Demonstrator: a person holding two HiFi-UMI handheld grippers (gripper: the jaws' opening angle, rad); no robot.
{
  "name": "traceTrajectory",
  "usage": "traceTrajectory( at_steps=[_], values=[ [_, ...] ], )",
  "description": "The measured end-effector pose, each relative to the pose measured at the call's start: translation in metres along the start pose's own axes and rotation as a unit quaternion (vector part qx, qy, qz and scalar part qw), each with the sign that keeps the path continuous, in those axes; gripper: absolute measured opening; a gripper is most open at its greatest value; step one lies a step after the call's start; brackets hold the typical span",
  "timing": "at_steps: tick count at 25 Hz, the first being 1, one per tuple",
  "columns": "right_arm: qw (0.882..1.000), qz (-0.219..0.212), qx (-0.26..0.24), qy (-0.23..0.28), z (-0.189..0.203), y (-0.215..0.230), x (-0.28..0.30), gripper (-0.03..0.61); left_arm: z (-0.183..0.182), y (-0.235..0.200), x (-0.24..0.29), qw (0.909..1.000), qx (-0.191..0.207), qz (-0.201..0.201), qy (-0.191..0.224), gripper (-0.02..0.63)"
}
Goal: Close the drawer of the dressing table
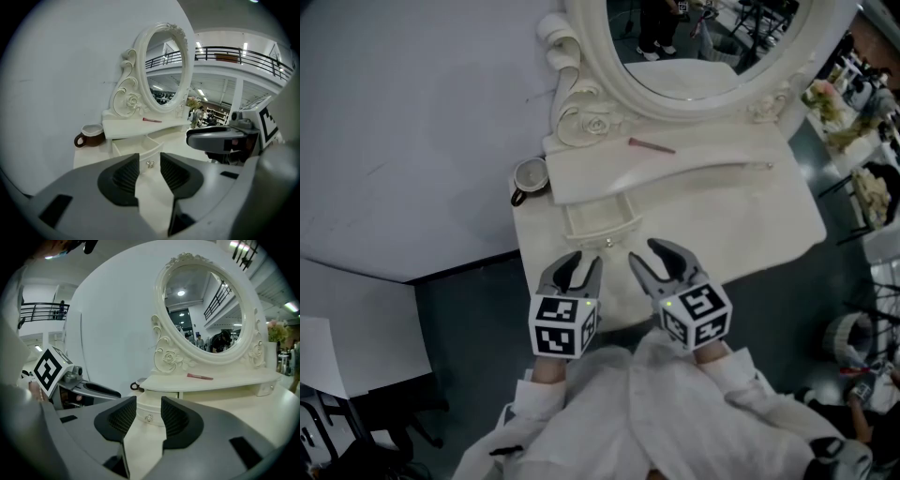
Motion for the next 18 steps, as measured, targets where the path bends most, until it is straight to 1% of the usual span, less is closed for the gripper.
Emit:
traceTrajectory(
  at_steps=[2, 9, 14, 18],
  values=[
    [1.0, -0.004, -0.005, -0.007, 0.002, -0.001, 0.0, 0.14, 0.004, 0.002, 0.001, 1.0, -0.004, 0.0, -0.005, 0.12],
    [1.0, -0.005, 0.002, -0.026, 0.009, 0.012, 0.004, 0.143, 0.013, 0.004, 0.005, 0.9996, -0.013, -0.006, -0.022, 0.12],
    [0.999, -0.022, 0.002, -0.031, -0.001, 0.017, 0.014, 0.143, 0.008, 0.0, 0.007, 0.9992, -0.019, -0.016, -0.031, 0.12],
    [0.999, -0.032, 0.0, -0.034, -0.008, 0.022, 0.018, 0.143, 0.001, -0.004, 0.01, 0.999, -0.016, -0.026, -0.032, 0.121]
  ],
)
Point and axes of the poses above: the fingertips, and each gripper's own axes: x forward along the fingers, y to its right, z out of its underside, the point moved 8 cm from there along -x, backward along the fingers, and after that the axes turned 15 degrees about x, right-handed, at the moved point
